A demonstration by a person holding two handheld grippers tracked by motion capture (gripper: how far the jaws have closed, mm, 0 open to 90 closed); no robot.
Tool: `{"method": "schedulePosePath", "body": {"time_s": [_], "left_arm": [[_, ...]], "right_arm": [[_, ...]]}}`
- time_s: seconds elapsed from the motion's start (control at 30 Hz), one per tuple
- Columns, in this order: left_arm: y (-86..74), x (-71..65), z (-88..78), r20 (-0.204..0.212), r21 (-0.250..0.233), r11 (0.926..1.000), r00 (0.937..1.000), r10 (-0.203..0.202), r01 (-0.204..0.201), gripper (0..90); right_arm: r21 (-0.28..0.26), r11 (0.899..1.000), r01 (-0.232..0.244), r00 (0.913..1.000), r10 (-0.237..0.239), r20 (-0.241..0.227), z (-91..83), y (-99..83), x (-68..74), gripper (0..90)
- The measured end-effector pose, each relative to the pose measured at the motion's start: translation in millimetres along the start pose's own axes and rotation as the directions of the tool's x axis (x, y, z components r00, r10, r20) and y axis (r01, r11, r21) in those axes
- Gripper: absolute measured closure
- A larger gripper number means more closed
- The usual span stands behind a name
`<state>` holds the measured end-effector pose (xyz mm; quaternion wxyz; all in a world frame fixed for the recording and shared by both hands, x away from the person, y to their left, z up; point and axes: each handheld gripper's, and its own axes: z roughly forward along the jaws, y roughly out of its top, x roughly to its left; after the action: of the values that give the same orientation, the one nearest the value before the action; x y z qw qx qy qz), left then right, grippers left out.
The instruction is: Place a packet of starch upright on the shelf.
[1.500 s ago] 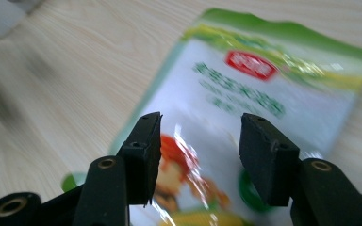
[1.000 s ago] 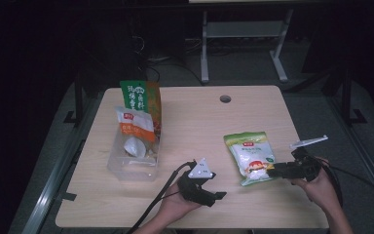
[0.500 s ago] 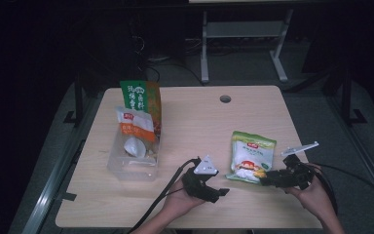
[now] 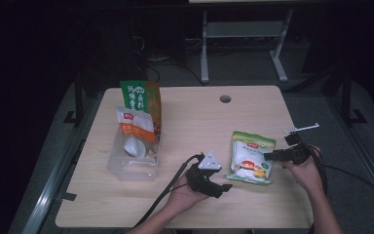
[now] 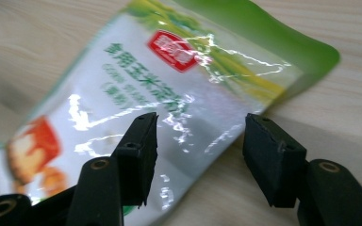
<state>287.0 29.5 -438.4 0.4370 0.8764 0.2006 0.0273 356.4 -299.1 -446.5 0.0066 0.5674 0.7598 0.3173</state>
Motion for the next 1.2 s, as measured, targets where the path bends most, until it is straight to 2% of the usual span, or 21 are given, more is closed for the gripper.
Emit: {"method": "schedulePosePath", "body": {"time_s": [0.07, 0.17, 0.3, 0.37, 0.43, 0.5, 0.57, 0.73, 0.83, 0.9, 0.97, 1.0, 1.1, 1.13, 1.17, 1.2], "left_arm": [[0.5, 1.2, 2.0, 0.003, 0.001, 1.0, 1.0, -0.006, 0.006, 28.9], [1.9, 2.6, 5.2, 0.007, 0.004, 0.9999, 0.9999, -0.011, 0.011, 28.9], [3.3, 3.2, 8.3, 0.007, 0.0, 0.9998, 0.9998, -0.019, 0.019, 28.9], [3.9, 5.3, 9.9, 0.008, 0.002, 0.9999, 0.9998, -0.016, 0.016, 28.9], [4.0, 6.6, 10.6, 0.006, 0.005, 0.9997, 0.9997, -0.023, 0.023, 28.8], [4.2, 8.8, 10.9, 0.014, 0.003, 0.9993, 0.9992, -0.038, 0.038, 28.1], [4.7, 10.7, 11.2, 0.015, 0.001, 0.9987, 0.9986, -0.05, 0.05, 27.2], [6.7, 18.1, 14.2, 0.034, -0.007, 0.9954, 0.9949, -0.095, 0.095, 26.3], [9.1, 19.9, 15.9, 0.048, -0.023, 0.9918, 0.9911, -0.124, 0.126, 26.3], [10.9, 21.7, 17.5, 0.05, -0.023, 0.9916, 0.9908, -0.126, 0.127, 26.3], [12.1, 24.4, 20.5, 0.058, -0.023, 0.9895, 0.9883, -0.141, 0.143, 26.3], [12.2, 25.7, 22.2, 0.06, -0.031, 0.9857, 0.9847, -0.164, 0.166, 25.4], [11.8, 30.8, 24.2, 0.056, -0.042, 0.9817, 0.9814, -0.184, 0.186, 22.2], [12.1, 32.8, 25.1, 0.066, -0.043, 0.9799, 0.9792, -0.192, 0.195, 22.2], [12.2, 34.0, 25.8, 0.073, -0.046, 0.9782, 0.9774, -0.199, 0.202, 22.2], [12.6, 35.5, 26.4, 0.088, -0.048, 0.9757, 0.9739, -0.209, 0.214, 22.1]], "right_arm": [[0.003, 1.0, -0.015, 0.9999, 0.015, 0.0, 2.4, -0.3, -2.8, 46.8], [-0.003, 0.999, -0.037, 0.9984, 0.037, -0.043, 6.7, -1.6, -7.0, 54.0], [-0.003, 0.998, -0.056, 0.9934, 0.055, -0.101, 9.9, -2.6, -3.6, 73.4], [0.006, 0.999, -0.042, 0.9921, 0.043, -0.118, 10.6, -2.1, -1.4, 83.6], [0.002, 1.0, -0.014, 0.9943, 0.014, -0.106, 8.5, -1.0, 4.8, 88.7], [-0.006, 1.0, 0.026, 0.9967, -0.027, -0.077, 5.4, -0.4, 11.9, 89.2], [-0.022, 0.999, 0.049, 0.9961, -0.051, -0.072, 1.9, -1.3, 15.7, 89.4], [-0.097, 0.992, 0.081, 0.9891, -0.092, -0.115, -15.3, -4.9, 26.8, 89.5], [-0.147, 0.981, 0.127, 0.9812, -0.146, -0.126, -26.6, -7.0, 36.3, 89.6], [-0.172, 0.973, 0.154, 0.9749, -0.178, -0.134, -32.8, -8.0, 42.2, 89.6], [-0.183, 0.968, 0.169, 0.9707, -0.196, -0.139, -38.9, -9.4, 49.1, 89.6], [-0.19, 0.964, 0.186, 0.9666, -0.214, -0.14, -41.8, -10.2, 52.3, 89.6], [-0.215, 0.952, 0.218, 0.9554, -0.253, -0.151, -48.9, -13.7, 61.0, 89.7], [-0.22, 0.949, 0.226, 0.9529, -0.262, -0.152, -50.0, -14.4, 62.8, 89.7], [-0.224, 0.942, 0.248, 0.9458, -0.286, -0.154, -52.0, -15.7, 65.0, 89.6], [-0.228, 0.939, 0.258, 0.9424, -0.296, -0.155, -52.7, -16.3, 66.4, 89.6]]}}
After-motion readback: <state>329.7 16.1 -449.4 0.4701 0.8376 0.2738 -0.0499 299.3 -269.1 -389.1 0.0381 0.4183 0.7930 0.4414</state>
